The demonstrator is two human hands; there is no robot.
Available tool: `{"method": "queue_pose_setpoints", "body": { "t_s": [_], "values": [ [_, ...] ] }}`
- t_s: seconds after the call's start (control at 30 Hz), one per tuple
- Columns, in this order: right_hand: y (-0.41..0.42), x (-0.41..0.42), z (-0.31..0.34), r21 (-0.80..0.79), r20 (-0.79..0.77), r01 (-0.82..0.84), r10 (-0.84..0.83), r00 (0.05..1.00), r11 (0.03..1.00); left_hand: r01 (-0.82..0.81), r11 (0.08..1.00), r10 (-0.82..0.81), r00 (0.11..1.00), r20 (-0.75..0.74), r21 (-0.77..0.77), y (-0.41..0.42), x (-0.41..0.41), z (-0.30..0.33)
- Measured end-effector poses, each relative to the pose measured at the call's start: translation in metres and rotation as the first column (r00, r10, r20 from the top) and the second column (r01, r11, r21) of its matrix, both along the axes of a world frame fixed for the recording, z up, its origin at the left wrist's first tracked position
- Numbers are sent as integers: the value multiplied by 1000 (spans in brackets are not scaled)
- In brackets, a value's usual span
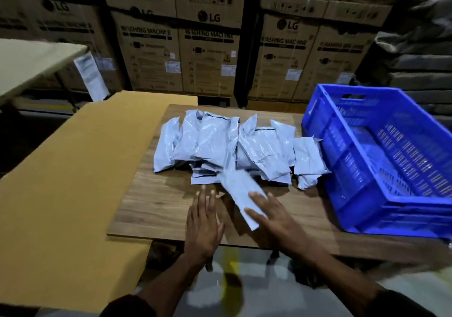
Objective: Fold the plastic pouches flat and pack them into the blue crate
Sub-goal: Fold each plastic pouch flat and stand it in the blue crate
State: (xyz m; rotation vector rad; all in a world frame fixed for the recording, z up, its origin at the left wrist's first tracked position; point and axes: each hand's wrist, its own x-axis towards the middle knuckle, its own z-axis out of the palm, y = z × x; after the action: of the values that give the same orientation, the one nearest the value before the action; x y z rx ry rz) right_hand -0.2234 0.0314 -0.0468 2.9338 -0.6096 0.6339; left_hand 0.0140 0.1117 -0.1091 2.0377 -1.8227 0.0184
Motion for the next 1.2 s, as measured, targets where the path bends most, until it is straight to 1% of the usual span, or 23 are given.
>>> {"method": "queue_pose_setpoints", "body": {
  "t_s": [0.03, 0.07, 0.13, 0.2, 0.23, 0.27, 0.33, 0.37, 0.43, 0.5, 0.57, 0.63, 0.67, 0.7, 0.8, 0.83, 0.9, 0.97, 1.03, 1.1, 1.2],
  "values": [
    [6, -6, -9, -13, -53, -36, 36, 998, 999, 2, 999, 0, 999, 41, -40, 1, -1, 4],
    [10, -13, -18, -23, -110, -60, 57, 992, 998, 40, 996, -34, 996, 86, -77, 1, -2, 7],
    [10, -20, -32, -38, -228, -86, 76, 971, 996, 183, 978, -160, 966, 205, -99, -5, -2, 12],
    [6, -25, -32, -56, -344, -93, 69, 936, 994, 315, 948, -287, 908, 304, -47, -12, -1, 13],
    [2, -27, -28, -61, -386, -79, 49, 921, 995, 361, 933, -338, 884, 323, -12, -14, -1, 13],
    [-2, -28, -22, -60, -416, -54, 24, 909, 997, 387, 922, -375, 868, 325, 28, -16, 0, 12],
    [-8, -30, -11, -38, -449, 12, -28, 893, 999, 389, 916, -401, 867, 297, 99, -17, -1, 13],
    [-12, -32, -9, -19, -451, 50, -53, 891, 999, 373, 919, -394, 877, 276, 128, -18, -3, 13],
    [-19, -37, -8, 79, -418, 155, -108, 902, 985, 329, 928, -365, 898, 246, 175, -16, -10, 18],
    [-21, -39, -6, 210, -307, 261, -190, 933, 942, 294, 940, -332, 908, 256, 174, -13, -17, 24],
    [-18, -34, -4, 291, -180, 278, -233, 956, 916, 273, 952, -303, 912, 278, 142, -12, -24, 30],
    [-13, -19, -3, 286, -131, 237, -207, 970, 928, 252, 959, -279, 917, 287, 128, -13, -31, 34],
    [-12, -12, -3, 272, -145, 230, -196, 970, 935, 240, 961, -270, 920, 285, 137, -15, -34, 34],
    [-12, -4, -4, 277, -195, 250, -200, 960, 928, 227, 961, -264, 925, 273, 159, -18, -37, 33],
    [-13, 6, -14, 330, -399, 384, -241, 885, 863, 193, 950, -245, 948, 204, 244, -23, -42, 30],
    [-13, 6, -17, 328, -425, 397, -241, 872, 857, 191, 948, -243, 952, 187, 256, -23, -41, 29],
    [-6, 3, -21, 334, -428, 400, -240, 871, 853, 206, 952, -250, 951, 185, 227, -21, -40, 29],
    [8, -2, -24, 360, -408, 387, -230, 883, 849, 224, 963, -252, 946, 205, 151, -19, -38, 28],
    [20, -6, -25, 371, -383, 383, -236, 893, 846, 217, 970, -237, 945, 223, 109, -17, -39, 28],
    [25, -2, -22, 341, -358, 394, -270, 894, 854, 202, 971, -227, 947, 226, 126, -16, -45, 26],
    [20, 7, -20, 330, -341, 431, -319, 884, 840, 172, 965, -211, 956, 204, 196, -15, -54, 22]
  ]
}}
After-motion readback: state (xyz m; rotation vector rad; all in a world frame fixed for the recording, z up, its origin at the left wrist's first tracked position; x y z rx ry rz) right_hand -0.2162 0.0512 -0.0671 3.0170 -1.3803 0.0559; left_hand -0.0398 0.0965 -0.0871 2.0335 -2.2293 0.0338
